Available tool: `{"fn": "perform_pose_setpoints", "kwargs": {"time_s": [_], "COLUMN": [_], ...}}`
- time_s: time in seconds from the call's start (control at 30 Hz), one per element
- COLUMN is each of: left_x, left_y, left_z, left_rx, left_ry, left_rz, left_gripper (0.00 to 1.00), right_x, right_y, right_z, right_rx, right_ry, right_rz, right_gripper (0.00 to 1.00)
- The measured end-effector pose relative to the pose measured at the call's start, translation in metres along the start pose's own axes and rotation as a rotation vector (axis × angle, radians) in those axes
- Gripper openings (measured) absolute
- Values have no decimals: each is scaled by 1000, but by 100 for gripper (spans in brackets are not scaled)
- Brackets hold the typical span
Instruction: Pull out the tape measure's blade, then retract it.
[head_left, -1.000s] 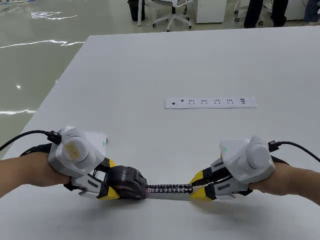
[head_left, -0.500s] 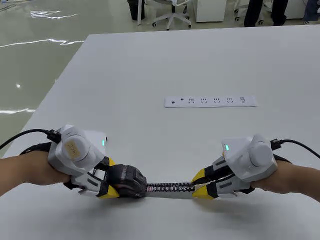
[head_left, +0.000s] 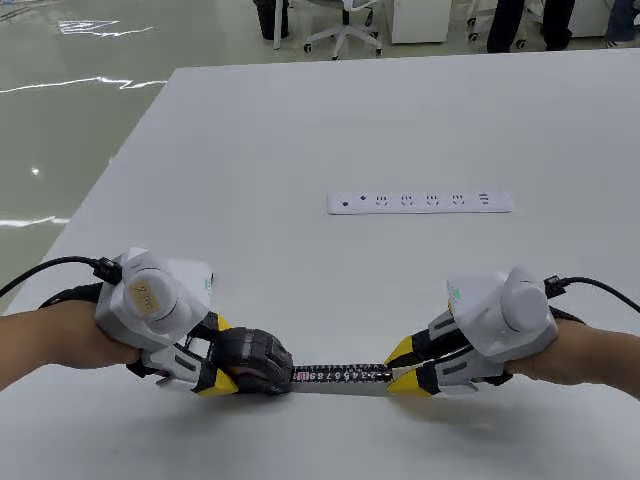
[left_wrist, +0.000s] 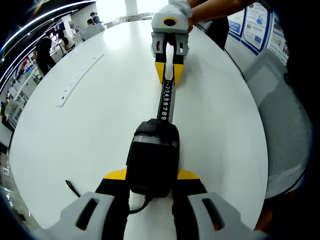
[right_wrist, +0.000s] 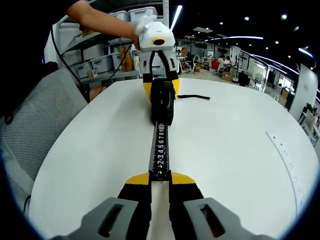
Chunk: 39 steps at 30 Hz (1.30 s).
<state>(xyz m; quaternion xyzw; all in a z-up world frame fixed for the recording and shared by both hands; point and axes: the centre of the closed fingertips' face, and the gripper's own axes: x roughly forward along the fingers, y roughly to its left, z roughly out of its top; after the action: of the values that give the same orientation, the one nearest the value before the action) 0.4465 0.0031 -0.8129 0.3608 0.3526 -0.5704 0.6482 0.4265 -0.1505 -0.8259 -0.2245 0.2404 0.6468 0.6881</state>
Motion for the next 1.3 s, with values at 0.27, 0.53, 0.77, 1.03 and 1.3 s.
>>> {"fn": "perform_pose_setpoints", "kwargs": {"time_s": [0.27,0.53,0.77,1.03,1.3], "left_x": [0,0,0,0,0], "left_y": [0,0,0,0,0], "left_z": [0,0,0,1,1], "left_rx": [-3,-4,-6,-6,-7], "left_ry": [-1,-2,-3,-2,-2], "left_rz": [2,2,3,2,3], "left_gripper": [28,28,28,28,28], "right_x": [-1,-4,-5,-7,-9], "right_y": [0,0,0,1,1], "right_z": [-1,-2,-4,-5,-7], "right_rx": [-3,1,3,7,9], "right_ry": [2,3,4,5,5], "right_rz": [0,-1,-3,-3,-3], "right_gripper": [11,11,11,11,11]}}
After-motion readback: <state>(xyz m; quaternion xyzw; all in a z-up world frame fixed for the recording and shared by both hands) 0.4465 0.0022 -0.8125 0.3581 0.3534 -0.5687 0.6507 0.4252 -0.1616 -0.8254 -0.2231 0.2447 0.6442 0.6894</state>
